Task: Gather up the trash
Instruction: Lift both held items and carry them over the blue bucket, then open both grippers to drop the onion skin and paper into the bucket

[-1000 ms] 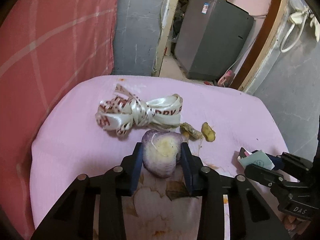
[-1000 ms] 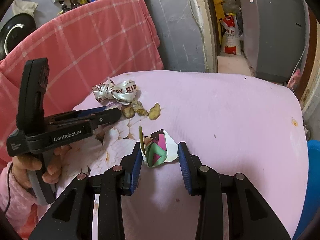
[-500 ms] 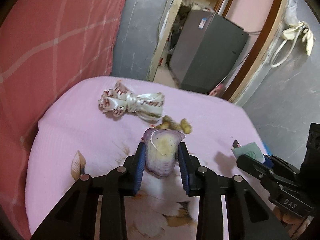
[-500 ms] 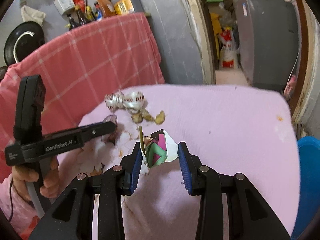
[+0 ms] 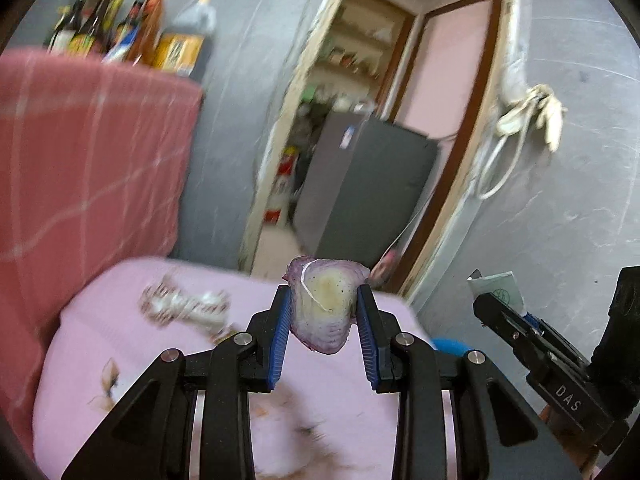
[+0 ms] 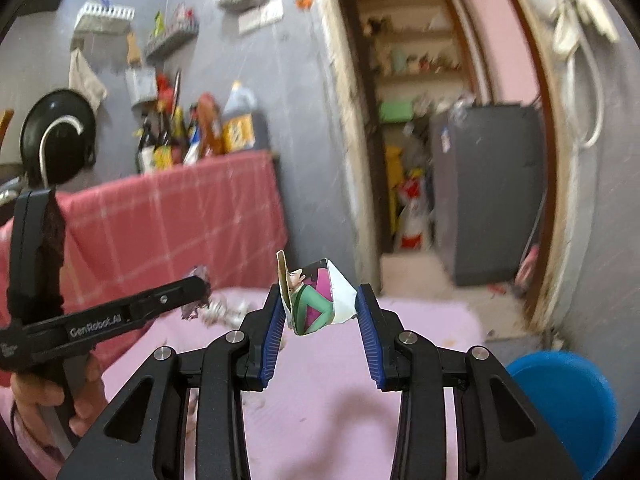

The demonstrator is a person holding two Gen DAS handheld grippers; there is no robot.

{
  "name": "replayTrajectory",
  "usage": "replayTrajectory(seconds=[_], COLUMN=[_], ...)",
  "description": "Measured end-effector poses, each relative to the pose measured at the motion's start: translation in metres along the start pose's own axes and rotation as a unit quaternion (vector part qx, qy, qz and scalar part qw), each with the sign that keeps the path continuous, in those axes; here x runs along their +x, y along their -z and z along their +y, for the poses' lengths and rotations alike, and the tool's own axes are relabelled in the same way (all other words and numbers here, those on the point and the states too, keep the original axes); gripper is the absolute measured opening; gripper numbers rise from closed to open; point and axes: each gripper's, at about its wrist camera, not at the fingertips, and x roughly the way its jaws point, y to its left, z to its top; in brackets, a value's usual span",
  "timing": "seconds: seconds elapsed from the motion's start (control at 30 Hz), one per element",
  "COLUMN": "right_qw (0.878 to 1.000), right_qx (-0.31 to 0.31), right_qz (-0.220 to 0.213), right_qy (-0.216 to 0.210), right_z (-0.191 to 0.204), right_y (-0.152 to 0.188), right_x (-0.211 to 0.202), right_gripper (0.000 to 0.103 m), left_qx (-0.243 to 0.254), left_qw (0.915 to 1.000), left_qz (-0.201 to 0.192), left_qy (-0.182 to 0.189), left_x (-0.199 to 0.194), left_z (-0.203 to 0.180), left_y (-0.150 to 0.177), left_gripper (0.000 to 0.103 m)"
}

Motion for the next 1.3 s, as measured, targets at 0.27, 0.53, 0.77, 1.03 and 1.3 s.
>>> replayTrajectory(seconds=[0.27,0.53,0.77,1.03,1.3], right_qw=[0.994,0.984,0.977,0.975,0.971], right_qx=[-0.010,-0.013,-0.001,0.051,0.101], right_qz=[-0.071,-0.100,-0.091,-0.049,0.000], right_qy=[0.077,0.148,0.191,0.209,0.219], right_z=[-0.042,-0.091,-0.129,-0.169,-0.198], right_y=[-0.026,-0.027,-0.015,0.013,0.037], right_x=[-0.049,-0.086,-0.101,-0.098,-0.087], right_gripper=[0.034,0.034,0.034,0.034,0.036], left_qx=[0.039,0.047,0.062,0.075,0.086], left_qw=[0.9953,0.9889,0.9867,0.9870,0.9839], left_qz=[-0.068,-0.079,-0.054,0.001,0.080], left_qy=[0.056,0.117,0.140,0.142,0.135], left_x=[0.005,0.030,0.063,0.106,0.145], left_z=[-0.066,-0.129,-0.170,-0.199,-0.212], left_y=[-0.010,-0.001,0.010,0.033,0.060], left_gripper=[0.028,0.028,0.028,0.028,0.029])
